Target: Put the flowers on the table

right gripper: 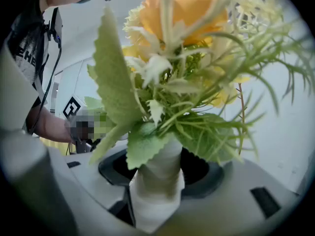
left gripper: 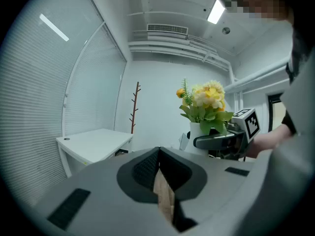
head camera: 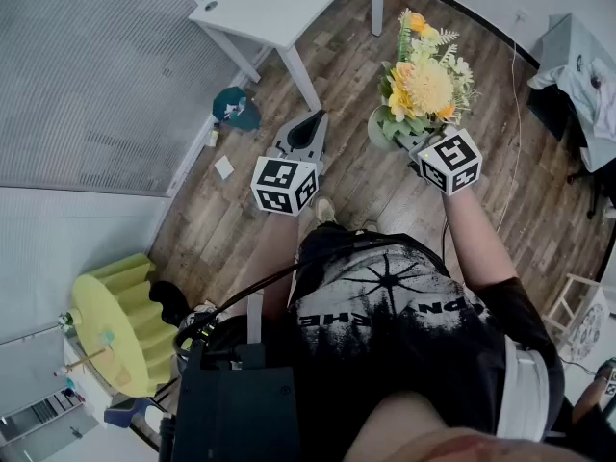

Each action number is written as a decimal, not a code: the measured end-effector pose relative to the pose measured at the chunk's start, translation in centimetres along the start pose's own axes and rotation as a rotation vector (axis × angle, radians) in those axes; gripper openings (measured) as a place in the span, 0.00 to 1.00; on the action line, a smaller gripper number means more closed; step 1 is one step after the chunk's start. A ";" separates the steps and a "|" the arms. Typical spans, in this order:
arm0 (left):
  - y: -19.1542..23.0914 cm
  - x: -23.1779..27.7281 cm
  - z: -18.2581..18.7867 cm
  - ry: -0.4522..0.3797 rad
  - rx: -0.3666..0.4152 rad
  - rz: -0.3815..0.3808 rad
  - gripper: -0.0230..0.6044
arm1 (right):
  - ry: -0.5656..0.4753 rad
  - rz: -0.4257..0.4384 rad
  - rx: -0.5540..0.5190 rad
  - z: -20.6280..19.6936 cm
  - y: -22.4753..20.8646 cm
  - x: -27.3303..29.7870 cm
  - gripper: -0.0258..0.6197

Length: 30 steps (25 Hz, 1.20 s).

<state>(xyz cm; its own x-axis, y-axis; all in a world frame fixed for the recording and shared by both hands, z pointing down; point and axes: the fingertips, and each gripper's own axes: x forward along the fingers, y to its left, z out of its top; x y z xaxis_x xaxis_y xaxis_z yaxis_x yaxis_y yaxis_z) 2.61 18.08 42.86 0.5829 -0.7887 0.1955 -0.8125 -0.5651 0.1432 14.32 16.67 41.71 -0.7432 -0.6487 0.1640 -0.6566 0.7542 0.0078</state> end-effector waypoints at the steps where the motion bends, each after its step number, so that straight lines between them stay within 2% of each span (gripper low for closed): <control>1: -0.1 0.1 0.1 -0.003 -0.001 0.000 0.06 | 0.000 0.004 -0.003 0.1 0.0 0.1 0.43; 15: -0.9 0.5 0.5 -0.012 0.000 0.020 0.06 | -0.019 0.040 0.000 0.9 -0.4 0.2 0.43; 30: -1.4 0.8 0.5 0.003 0.013 0.041 0.06 | -0.005 0.035 0.000 0.5 -1.1 0.0 0.43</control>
<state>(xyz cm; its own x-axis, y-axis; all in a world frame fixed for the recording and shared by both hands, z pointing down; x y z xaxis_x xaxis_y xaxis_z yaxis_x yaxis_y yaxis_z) 4.19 18.11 42.31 0.5493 -0.8105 0.2035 -0.8356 -0.5354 0.1229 15.00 15.82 41.21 -0.7662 -0.6225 0.1596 -0.6302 0.7764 0.0025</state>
